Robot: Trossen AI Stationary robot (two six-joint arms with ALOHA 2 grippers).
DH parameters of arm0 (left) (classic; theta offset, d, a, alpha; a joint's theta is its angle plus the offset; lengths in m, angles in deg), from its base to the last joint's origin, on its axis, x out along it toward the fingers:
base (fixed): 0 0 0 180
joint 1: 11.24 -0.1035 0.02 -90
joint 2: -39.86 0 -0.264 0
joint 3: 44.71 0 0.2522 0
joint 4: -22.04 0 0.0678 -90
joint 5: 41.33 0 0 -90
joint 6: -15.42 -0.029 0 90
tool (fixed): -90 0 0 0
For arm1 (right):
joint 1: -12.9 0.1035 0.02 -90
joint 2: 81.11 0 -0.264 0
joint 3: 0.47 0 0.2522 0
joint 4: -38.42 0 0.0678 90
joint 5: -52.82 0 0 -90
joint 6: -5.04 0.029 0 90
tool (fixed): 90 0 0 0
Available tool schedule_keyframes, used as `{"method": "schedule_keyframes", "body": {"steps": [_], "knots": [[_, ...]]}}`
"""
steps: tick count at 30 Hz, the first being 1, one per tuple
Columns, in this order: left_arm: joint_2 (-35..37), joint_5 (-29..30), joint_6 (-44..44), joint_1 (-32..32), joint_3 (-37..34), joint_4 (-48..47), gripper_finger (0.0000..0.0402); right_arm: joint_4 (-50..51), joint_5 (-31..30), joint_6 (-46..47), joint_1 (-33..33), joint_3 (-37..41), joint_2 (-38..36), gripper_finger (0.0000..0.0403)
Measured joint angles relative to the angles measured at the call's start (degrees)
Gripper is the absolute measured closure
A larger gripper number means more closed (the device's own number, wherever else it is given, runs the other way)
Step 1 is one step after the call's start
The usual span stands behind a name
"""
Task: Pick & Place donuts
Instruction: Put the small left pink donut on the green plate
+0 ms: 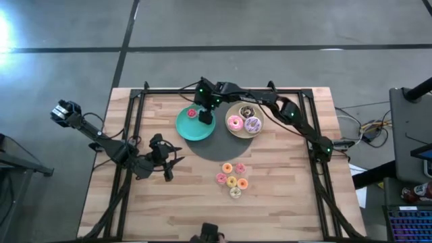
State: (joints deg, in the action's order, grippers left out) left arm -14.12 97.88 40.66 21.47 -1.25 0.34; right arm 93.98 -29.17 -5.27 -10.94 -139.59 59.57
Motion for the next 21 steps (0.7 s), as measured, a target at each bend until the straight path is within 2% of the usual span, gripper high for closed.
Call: {"method": "schedule_keyframes", "body": {"steps": [5,14,21], "knots": [[0.0,0.0,0.02,0.0,0.0,0.02,0.025,0.87,0.01,-0.42,0.58,-0.04,-3.51,0.0122],[0.0,-0.02,0.22,0.0,0.0,0.39,0.025,11.29,0.01,-2.17,4.94,1.44,-9.12,0.0122],[0.0,-0.02,0.39,0.0,0.0,0.38,0.025,11.75,0.01,-3.19,10.4,11.98,-15.45,0.013]]}}
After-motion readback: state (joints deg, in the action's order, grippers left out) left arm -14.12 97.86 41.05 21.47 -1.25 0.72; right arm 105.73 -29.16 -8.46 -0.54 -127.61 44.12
